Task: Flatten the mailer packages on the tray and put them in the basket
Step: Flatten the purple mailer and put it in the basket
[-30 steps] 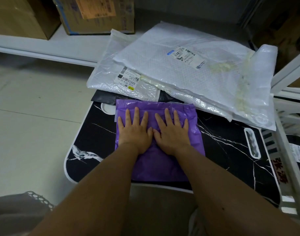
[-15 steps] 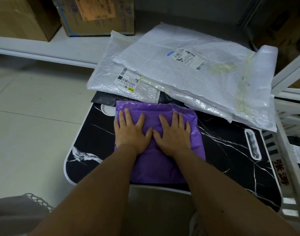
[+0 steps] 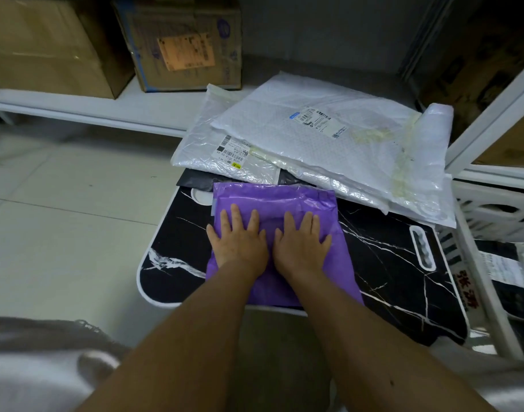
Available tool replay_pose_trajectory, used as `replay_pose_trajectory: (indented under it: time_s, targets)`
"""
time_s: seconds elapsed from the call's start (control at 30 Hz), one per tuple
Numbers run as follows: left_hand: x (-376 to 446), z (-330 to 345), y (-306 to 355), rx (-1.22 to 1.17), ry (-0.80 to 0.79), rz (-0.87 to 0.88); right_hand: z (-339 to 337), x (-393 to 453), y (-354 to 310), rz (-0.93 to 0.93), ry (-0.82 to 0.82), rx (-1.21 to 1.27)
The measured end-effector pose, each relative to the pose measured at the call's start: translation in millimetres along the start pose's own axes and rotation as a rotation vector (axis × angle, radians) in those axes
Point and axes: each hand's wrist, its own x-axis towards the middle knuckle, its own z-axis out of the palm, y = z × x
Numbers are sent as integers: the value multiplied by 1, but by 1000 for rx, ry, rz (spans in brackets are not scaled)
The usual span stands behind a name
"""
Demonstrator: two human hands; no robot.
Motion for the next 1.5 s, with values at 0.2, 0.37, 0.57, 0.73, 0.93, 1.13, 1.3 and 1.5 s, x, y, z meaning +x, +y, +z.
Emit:
replay_pose_trajectory:
  time_s: [0.2,0.37,0.57,0.73,0.93,1.13,1.3,1.5]
  targets:
    - [-42,19,-2,-29,33,-28,7,-46,8,13,25,-27]
    - [-59,36,-6,18,56,19,24,-64,16,-9,23,-79]
    - [-60,54,-13,51,44,67,39,-65,23,-19,-24,-137]
    - [-57,55,-17,61,36,101,40,-62,23,-8,-47,-157]
    - [-53,49,-14,64,95,133,38,-54,25,-42,115,-197]
    - [-33,44,-8,46,142,242,32,-38,34,-155,180,-216]
    - [-31,52,-11,-109,153,190,32,-34,36,-139,21,-98]
    - [-23,41,-8,45,190,202,19,-17,38,-179,126,-225]
